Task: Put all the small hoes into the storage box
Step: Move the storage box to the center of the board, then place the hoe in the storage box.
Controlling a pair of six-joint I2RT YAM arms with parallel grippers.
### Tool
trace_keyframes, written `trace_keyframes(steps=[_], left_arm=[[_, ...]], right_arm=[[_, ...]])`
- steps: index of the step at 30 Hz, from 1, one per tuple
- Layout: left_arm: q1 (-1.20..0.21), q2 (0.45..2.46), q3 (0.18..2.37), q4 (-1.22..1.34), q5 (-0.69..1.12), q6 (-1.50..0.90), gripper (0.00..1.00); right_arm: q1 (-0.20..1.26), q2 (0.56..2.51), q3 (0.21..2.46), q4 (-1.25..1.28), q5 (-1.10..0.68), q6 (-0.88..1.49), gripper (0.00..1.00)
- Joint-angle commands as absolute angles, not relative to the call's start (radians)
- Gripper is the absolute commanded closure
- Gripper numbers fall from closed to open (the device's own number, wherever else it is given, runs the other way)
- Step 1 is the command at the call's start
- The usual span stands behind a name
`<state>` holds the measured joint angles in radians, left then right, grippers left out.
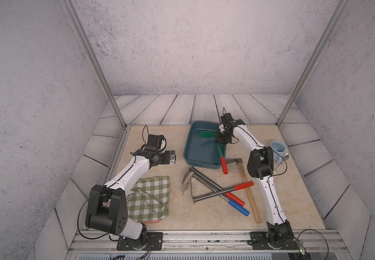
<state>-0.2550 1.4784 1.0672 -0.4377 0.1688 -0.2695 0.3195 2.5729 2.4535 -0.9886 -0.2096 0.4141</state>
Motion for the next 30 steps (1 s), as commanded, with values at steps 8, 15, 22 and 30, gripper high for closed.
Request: trace_keyframes(steps=[8,15,22,30], left_arm=[[-0.267,1.494,1.089,-0.456,0.155,-0.256,0.05],[-0.272,1.499,1.090,-0.456,0.157,-0.255,0.05],[-0.274,1.506,1.094,-0.459,0.158,-0.253,0.05],[-0.278,1.514,1.097,-0.463,0.188,-0.254,0.05]], right_arm=[[0.312,2.520,2.503,-1.012,-0.148,0.367,0.97],[0.321,2.531,2.497,-0.992,-0.149,0.371,0.93],[0.331,2.541,2.478,-0.966,-0.150,0.373,0.93],[0.351,2.557,2.479,-0.956,-0.149,0.380,0.89]])
